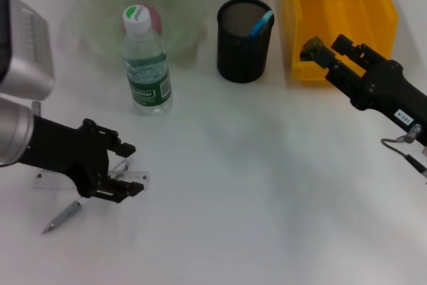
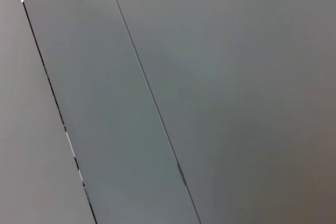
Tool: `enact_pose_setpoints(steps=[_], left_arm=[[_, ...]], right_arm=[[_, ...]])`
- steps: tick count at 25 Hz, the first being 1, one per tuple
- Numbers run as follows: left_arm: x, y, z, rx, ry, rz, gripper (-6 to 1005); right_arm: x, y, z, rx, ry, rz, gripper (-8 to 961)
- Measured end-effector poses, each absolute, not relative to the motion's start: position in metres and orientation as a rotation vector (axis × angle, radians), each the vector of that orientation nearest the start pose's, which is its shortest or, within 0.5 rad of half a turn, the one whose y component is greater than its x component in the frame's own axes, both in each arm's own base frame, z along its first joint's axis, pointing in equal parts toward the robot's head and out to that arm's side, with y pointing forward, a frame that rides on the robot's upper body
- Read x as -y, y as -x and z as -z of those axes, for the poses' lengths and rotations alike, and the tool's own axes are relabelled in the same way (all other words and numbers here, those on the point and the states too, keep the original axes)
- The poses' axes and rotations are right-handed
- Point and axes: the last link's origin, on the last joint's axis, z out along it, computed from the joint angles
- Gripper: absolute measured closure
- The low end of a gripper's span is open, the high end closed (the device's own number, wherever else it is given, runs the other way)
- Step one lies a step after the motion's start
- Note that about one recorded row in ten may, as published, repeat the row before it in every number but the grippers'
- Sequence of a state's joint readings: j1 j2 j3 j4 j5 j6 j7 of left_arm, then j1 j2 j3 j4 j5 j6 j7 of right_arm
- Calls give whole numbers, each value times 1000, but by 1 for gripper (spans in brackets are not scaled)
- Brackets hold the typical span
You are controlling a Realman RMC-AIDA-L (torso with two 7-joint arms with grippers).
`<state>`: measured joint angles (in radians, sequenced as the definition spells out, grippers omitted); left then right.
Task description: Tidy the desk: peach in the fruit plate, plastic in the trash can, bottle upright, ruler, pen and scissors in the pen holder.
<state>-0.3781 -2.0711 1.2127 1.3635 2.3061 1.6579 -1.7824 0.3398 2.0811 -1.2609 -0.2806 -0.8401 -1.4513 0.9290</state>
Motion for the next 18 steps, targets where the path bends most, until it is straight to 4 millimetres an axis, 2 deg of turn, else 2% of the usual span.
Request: enact_pose_setpoints(steps=[4,12,18], left_arm=[[-306,224,-17,301,2987,-234,316],[-310,215,-4,188,3010,-425,314],[-313,214,-2,177,3003,-437,312]], right_arm=[[-292,-283,26,-705,2115,-1220,406],[-292,-284,27,-709,2114,-1215,406],[-293,-284,28,-720,2115,-1214,406]])
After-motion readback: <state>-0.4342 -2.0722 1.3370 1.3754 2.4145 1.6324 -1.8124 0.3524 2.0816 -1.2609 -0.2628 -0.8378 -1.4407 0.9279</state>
